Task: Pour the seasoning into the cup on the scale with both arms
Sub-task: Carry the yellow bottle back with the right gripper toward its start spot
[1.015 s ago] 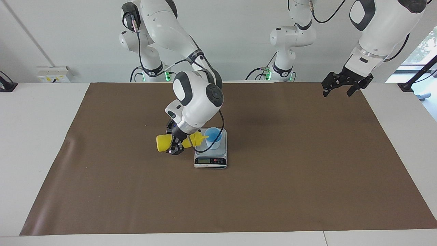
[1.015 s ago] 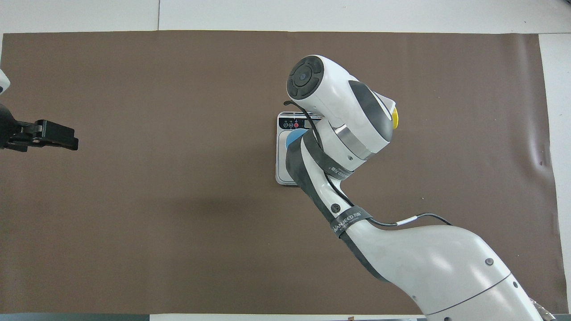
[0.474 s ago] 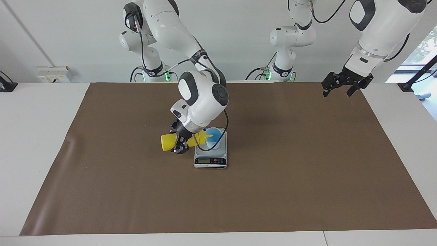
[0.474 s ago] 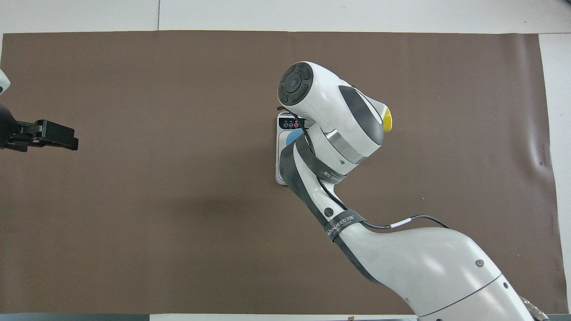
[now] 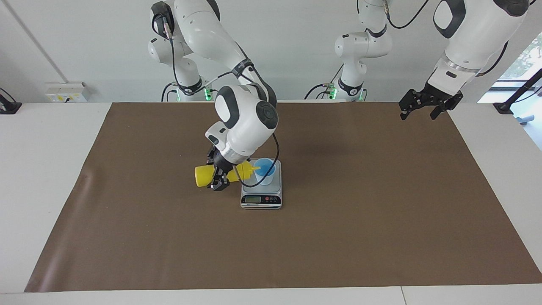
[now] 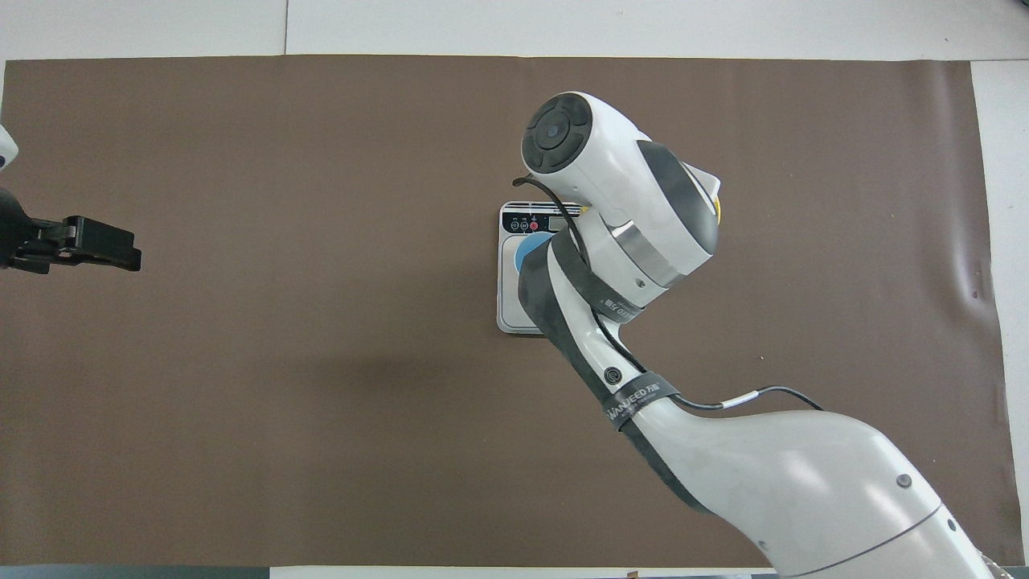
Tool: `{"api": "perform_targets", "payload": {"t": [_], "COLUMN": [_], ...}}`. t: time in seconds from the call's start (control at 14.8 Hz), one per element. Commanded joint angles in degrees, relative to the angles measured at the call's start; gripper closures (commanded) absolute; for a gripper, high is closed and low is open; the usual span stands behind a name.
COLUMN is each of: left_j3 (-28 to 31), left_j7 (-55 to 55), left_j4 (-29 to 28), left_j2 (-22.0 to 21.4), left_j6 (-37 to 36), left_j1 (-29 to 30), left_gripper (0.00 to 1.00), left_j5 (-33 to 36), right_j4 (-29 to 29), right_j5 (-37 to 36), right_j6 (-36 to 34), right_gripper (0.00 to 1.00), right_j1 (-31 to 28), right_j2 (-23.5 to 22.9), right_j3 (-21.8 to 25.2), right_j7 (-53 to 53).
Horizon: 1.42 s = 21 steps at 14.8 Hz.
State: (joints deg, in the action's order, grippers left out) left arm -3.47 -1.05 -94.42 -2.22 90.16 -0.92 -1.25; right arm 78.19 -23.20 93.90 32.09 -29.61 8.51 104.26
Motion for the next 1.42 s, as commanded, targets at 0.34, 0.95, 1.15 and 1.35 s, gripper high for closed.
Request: {"api": "perform_targets", "payload": {"t": [0.34,0.95,1.15,1.35], "left_j3": [-0.14,-0.14,-0.14,-0.14], "left_j7": [0.52,0.52,0.52,0.52], "left_j4": [-0.94,-0.94,-0.94,-0.94], "left_j2": [-1.2,-1.2,-1.2,-1.2], "left_j6": [-0.42,-0.42,-0.42,-0.42], "left_j1": [0.48,0.48,0.48,0.48], "left_gripper": [0.0,0.0,0.0,0.0], "left_j5": [-0.78,-0.78,-0.78,-0.78], "right_j4": [3.63,30.11,34.92,34.39], "right_j5": [24.48,63.69,72.48,82.93], "right_j6": [-0.65,9.78,10.34,5.17], "right_gripper": [1.0,1.0,1.0,1.0], "right_j1": [-17.91,-42.53,-47.1,-51.06], "right_j2": [11.85,21.85,20.92,13.02], "right_j3": [-0.51,-0.43,-0.43,-0.43], "right_j7": [-19.68,-46.39,-52.13,-60.71]}}
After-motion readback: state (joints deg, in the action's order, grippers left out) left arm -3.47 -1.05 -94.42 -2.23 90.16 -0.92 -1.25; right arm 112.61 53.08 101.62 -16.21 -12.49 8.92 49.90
